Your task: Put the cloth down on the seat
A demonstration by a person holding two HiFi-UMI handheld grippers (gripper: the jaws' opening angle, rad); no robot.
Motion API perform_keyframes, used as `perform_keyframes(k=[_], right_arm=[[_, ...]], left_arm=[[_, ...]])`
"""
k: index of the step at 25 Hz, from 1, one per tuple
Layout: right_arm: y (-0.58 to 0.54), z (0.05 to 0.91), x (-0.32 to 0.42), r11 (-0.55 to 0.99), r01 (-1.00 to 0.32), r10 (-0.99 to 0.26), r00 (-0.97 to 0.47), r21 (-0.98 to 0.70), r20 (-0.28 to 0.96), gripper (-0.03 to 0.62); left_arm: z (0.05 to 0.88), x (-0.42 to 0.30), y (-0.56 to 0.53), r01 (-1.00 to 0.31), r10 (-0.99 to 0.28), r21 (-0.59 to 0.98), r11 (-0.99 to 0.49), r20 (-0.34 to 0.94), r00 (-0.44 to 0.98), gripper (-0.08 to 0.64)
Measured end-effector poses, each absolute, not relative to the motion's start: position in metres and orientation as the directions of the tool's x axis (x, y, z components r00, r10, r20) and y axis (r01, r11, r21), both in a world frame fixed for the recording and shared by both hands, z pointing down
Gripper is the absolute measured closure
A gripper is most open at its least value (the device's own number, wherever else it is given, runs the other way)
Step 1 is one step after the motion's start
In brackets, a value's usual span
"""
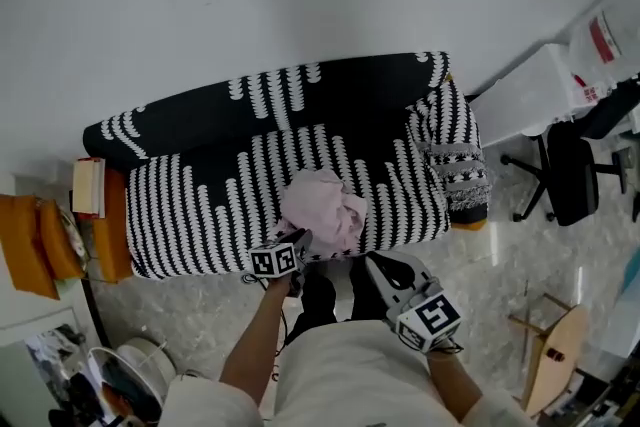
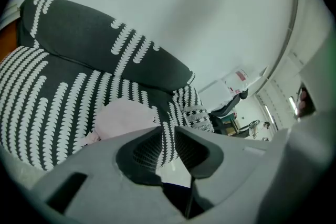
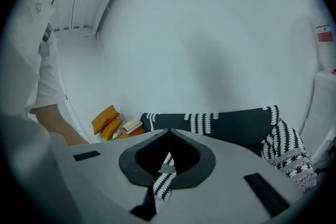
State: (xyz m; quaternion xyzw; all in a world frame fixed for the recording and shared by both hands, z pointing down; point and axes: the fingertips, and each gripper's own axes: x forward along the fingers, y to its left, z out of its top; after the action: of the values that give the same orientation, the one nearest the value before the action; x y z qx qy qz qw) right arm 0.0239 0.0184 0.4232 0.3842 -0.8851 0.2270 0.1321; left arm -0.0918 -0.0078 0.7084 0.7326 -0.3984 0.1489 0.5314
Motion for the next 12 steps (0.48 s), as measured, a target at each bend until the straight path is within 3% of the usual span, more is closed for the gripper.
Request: perform_keyframes(k=[3,12], right_arm=[[0.017,0.419,0.016,0.606,-0.741,-0.629,-0.669,-0.289,0.396,0.584],[0.014,0.420,-0.010,0.619,-0.735,-0.631,-0.675,-0.277,0.382,0.584]], left_arm=[[0.689,-0.097,-0.004,-0.723,-0.440,0.670,-0.168,0.606,0.663,0.525],[0.623,-0.117,0.002,-0.683,-0.514,0.662,-0.307,0.488,0.705,0.548]])
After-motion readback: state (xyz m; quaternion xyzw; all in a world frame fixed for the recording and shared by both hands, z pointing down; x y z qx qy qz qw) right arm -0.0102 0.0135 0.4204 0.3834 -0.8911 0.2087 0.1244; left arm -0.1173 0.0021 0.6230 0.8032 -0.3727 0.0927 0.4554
